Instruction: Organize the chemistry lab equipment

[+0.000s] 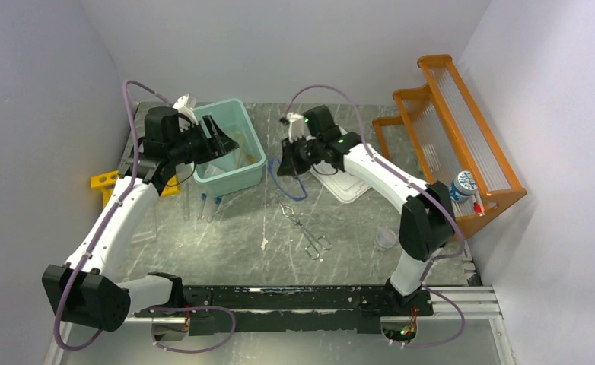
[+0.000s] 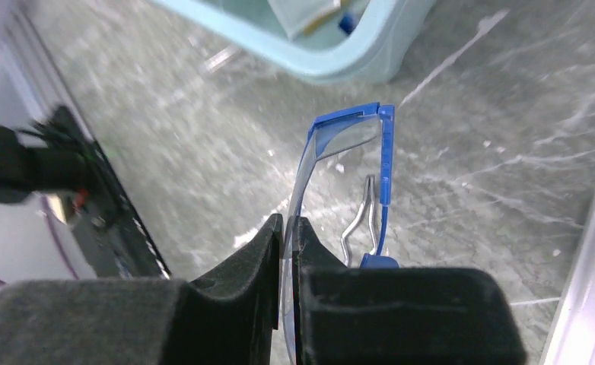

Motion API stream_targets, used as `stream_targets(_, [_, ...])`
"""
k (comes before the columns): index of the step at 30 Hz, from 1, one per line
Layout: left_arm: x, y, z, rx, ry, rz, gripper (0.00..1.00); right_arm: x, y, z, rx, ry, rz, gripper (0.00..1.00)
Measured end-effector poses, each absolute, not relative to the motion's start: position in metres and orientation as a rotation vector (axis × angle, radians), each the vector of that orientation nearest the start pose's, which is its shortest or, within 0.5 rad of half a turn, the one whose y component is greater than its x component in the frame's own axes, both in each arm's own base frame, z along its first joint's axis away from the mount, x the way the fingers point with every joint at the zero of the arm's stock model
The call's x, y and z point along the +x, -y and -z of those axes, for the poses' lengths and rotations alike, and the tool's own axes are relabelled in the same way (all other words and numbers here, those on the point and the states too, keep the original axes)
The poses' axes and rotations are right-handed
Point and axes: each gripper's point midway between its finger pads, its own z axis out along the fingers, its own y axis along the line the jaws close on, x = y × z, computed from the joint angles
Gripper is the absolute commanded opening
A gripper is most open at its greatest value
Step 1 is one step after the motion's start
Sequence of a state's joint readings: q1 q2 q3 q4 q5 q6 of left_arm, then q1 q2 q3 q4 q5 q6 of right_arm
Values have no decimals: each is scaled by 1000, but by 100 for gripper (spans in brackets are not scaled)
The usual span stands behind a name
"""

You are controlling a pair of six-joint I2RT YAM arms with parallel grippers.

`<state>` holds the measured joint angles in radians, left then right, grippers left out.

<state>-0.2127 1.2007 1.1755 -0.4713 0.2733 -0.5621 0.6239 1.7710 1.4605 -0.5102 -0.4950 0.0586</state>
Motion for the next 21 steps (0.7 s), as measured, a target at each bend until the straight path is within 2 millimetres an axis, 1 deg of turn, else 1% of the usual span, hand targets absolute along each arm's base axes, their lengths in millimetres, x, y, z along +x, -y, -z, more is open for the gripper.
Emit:
stream_targets(4, [334, 173, -270, -147, -2086, 983, 70, 335, -323, -210, -713, -2190, -1029, 9])
stream_targets(7, [330, 192, -274, -123, -2023, 1166, 71, 351, -321, -246, -556, -2113, -1131, 9])
stream_targets(11, [324, 212, -276, -117, -1967, 1358, 71, 364, -332, -283, -380, -2029, -1304, 9])
stream_targets(14, [324, 229, -285, -92, -1922, 1466, 72, 368, -344, -312, -277, -1960, -1467, 9])
stream_targets(16, [325, 238, -293, -81, -1890, 1519, 70, 369, -351, -325, -235, -1925, -1568, 9])
stream_targets(17, [326, 240, -296, -79, -1875, 1535, 67, 369, -354, -329, -221, -1913, -1608, 9])
stream_targets(21, [329, 246, -314, -72, -1790, 1616, 57, 370, -362, -337, -166, -1893, -1756, 9])
